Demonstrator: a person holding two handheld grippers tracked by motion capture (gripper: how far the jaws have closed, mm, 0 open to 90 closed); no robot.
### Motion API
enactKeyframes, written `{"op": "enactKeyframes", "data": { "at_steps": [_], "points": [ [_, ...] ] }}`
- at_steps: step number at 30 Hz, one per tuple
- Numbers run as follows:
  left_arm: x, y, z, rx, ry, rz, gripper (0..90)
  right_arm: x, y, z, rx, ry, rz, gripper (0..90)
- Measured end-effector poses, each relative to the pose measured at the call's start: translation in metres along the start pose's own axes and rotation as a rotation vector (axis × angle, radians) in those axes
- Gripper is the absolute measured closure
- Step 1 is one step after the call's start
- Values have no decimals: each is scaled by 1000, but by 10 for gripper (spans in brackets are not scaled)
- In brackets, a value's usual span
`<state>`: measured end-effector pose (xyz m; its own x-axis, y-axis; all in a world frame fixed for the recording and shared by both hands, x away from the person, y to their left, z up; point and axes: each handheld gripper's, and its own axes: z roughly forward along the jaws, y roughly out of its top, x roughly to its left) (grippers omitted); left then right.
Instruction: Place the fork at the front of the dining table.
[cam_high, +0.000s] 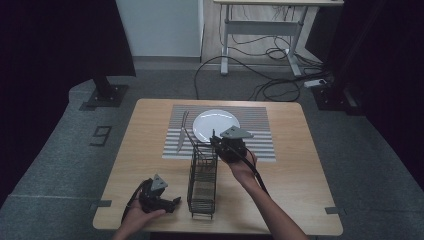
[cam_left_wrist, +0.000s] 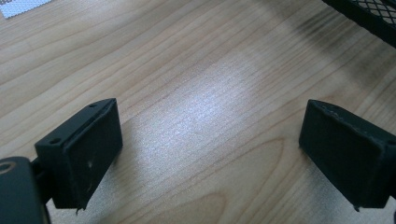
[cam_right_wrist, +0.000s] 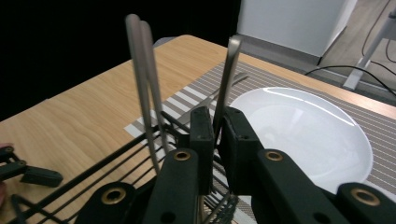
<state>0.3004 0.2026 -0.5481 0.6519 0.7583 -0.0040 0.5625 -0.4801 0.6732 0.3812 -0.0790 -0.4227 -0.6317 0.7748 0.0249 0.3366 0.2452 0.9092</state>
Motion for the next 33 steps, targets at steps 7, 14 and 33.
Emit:
{"op": "enactKeyframes", "data": {
  "at_steps": [7, 14, 33],
  "points": [
    [0, 0, 0, 0, 1, 0, 60, 6, -1, -3, -7, -1, -7, 840],
    [0, 0, 0, -1, 1, 0, 60, 6, 2, -10, -44, -23, -16, 863],
    [0, 0, 0, -1, 1, -2, 63, 6, 39, -76, -250, -47, -43, 865]
  ]
}}
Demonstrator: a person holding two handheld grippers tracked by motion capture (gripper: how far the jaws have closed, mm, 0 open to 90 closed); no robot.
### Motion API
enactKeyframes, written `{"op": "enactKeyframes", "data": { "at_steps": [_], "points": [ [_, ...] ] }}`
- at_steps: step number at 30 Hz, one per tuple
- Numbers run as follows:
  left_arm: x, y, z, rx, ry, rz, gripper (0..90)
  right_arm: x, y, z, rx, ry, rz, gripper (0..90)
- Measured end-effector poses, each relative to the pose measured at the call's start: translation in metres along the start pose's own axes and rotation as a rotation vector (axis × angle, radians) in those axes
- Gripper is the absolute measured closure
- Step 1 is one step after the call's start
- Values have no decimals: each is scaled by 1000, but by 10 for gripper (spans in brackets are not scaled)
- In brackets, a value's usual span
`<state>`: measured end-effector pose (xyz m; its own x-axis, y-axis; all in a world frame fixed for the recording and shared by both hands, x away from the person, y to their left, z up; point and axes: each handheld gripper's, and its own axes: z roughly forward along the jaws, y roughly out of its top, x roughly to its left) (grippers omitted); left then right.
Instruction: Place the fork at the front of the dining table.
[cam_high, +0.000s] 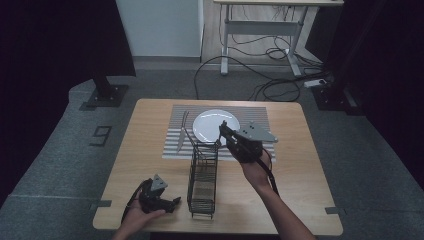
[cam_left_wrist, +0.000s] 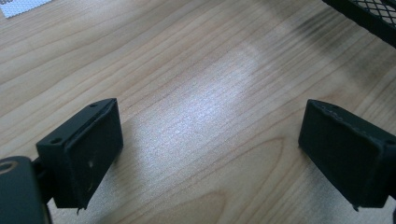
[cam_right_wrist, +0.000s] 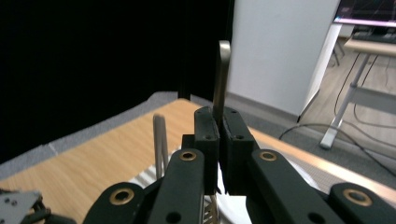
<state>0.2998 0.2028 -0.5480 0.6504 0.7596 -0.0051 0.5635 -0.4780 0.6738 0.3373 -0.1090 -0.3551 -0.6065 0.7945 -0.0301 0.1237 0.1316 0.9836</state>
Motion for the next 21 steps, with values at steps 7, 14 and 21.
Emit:
{"op": "enactKeyframes", "data": {
  "at_steps": [7, 14, 21],
  "points": [
    [0, 0, 0, 0, 0, 0, 63, -20, 11, -20, -46, -26, 44, 865],
    [0, 0, 0, 0, 0, 0, 63, -41, 11, -33, -52, -72, 73, 865],
    [0, 0, 0, 0, 0, 0, 63, -62, -3, -32, -14, -125, 92, 865]
  ]
}}
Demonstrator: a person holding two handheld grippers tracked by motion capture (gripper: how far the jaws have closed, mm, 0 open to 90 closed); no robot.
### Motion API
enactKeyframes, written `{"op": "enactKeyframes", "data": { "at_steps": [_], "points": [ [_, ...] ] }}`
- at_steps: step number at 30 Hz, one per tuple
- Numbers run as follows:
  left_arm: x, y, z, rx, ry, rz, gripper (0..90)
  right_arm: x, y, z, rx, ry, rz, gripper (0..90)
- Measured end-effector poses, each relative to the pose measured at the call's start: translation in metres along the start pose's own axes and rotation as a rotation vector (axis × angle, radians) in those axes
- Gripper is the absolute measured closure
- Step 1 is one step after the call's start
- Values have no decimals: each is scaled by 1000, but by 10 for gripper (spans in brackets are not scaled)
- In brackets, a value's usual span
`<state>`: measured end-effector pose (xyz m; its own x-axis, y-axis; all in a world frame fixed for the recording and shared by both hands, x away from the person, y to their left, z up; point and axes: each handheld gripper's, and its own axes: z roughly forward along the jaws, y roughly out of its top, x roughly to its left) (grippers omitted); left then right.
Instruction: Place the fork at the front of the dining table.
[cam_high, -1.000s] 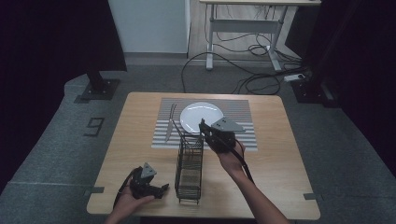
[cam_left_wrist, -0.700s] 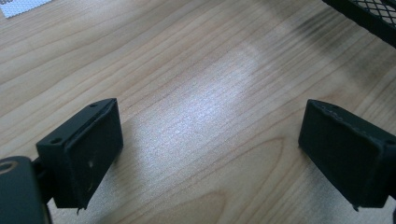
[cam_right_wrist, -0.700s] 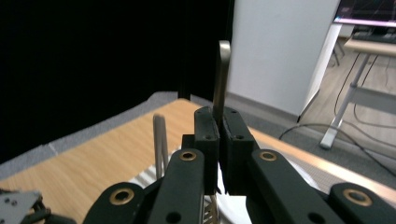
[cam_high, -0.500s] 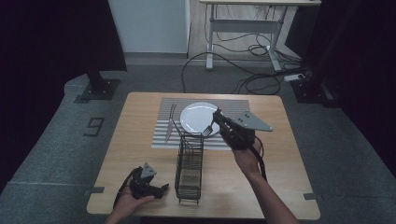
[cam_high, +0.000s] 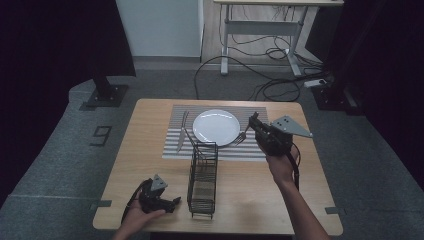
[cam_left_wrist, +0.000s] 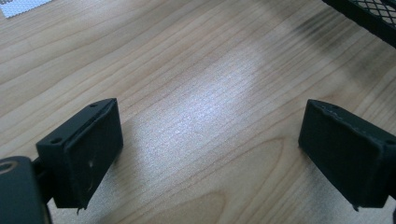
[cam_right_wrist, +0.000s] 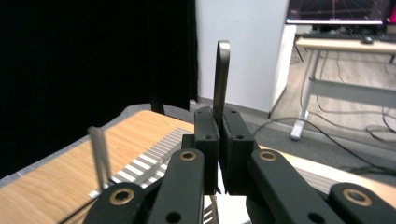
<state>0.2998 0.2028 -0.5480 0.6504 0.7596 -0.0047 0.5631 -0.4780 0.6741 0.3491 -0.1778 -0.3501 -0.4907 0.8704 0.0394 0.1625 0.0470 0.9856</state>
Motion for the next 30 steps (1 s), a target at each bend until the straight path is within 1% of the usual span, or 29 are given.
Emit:
{"op": "enactKeyframes", "data": {
  "at_steps": [7, 8, 9, 12, 13, 14, 15, 17, 18, 19, 20, 21, 23, 30],
  "points": [
    [0, 0, 0, 0, 0, 0, 63, -22, -21, 12, 50, -48, 34, 865],
    [0, 0, 0, 0, 0, 0, 63, -22, -21, 12, 50, -48, 34, 865],
    [0, 0, 0, 0, 0, 0, 64, -28, -27, 16, 65, -63, 42, 865],
    [0, 0, 0, -1, 0, 0, 63, -36, -34, 20, 80, -86, 45, 865],
    [0, 0, 0, -1, 0, 0, 63, -36, -34, 20, 80, -86, 45, 865],
    [0, 0, 0, 0, 0, 0, 63, -41, -40, 23, 91, -101, 44, 865],
    [0, 0, 0, 0, 0, 0, 63, -41, -40, 23, 91, -101, 44, 865],
    [0, 0, 0, 0, 0, 0, 63, -48, -47, 27, 108, -120, 40, 865],
    [0, 0, 0, 0, 0, 0, 63, -48, -47, 27, 108, -120, 40, 865],
    [0, 0, 0, 0, 0, 0, 64, -53, -53, 31, 123, -134, 38, 865],
    [0, 0, 0, 0, 0, 0, 63, -53, -53, 31, 123, -134, 38, 865],
    [0, 0, 0, 0, 0, 0, 63, -56, -58, 35, 138, -144, 38, 865],
    [0, 0, 0, 0, -1, 0, 63, -59, -63, 38, 147, -152, 35, 865],
    [0, 0, 0, -1, 1, 0, 64, -63, -78, 49, 185, -185, 13, 864]
  ]
}}
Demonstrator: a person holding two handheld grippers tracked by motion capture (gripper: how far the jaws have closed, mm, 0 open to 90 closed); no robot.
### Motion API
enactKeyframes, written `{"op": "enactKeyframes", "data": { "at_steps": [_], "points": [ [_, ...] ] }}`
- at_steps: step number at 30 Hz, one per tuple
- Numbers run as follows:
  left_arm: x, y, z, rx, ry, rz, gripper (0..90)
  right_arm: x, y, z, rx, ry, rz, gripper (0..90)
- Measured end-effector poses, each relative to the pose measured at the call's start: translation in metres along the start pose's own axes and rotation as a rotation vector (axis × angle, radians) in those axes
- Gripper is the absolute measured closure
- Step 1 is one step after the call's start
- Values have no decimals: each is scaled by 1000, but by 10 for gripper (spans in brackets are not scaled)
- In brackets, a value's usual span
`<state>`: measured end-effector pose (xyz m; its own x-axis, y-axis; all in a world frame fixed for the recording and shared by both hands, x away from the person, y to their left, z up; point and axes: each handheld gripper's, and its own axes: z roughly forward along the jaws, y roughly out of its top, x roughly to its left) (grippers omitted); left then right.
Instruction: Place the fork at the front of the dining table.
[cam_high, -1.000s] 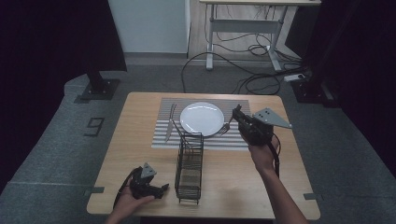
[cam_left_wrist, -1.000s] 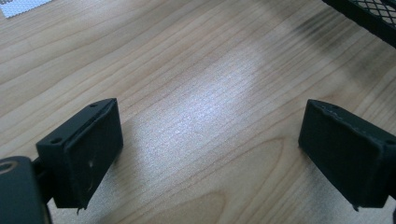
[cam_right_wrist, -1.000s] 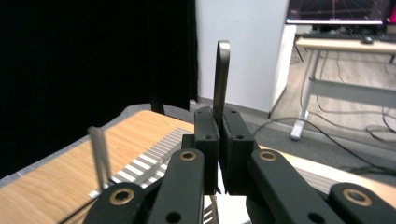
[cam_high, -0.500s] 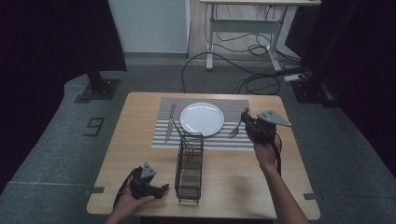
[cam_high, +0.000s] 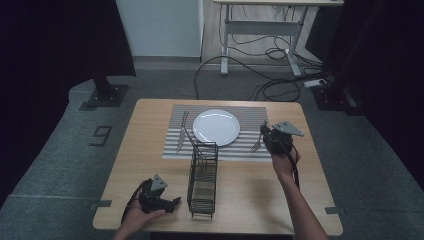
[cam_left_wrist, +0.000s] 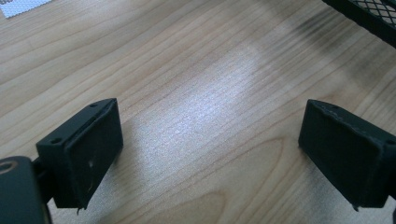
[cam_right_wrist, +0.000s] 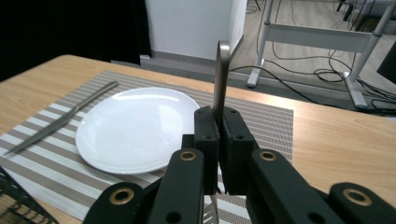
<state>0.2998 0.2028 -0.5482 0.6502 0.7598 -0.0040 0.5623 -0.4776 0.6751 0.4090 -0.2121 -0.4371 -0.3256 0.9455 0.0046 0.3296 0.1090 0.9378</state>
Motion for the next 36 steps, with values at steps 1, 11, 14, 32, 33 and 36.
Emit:
{"op": "enactKeyframes", "data": {
  "at_steps": [1, 11, 14, 32, 33, 36],
  "points": [
    [0, 0, 0, 0, 0, 0, 63, 0, 0, 0, 0, 0, 0, 864],
    [0, 0, 0, 0, -1, -1, 64, -4, -15, 12, 27, -21, -2, 863],
    [0, 0, 0, 0, -1, -1, 63, -3, -16, 12, 21, -17, -9, 860],
    [0, 0, 0, 0, 0, -1, 65, 8, -26, 33, 35, -12, -46, 847],
    [0, 0, 0, 0, 0, -1, 65, 8, -27, 34, 37, -12, -48, 847],
    [0, 0, 0, 0, 0, -1, 65, 9, -30, 39, 57, -21, -57, 847]
  ]
}}
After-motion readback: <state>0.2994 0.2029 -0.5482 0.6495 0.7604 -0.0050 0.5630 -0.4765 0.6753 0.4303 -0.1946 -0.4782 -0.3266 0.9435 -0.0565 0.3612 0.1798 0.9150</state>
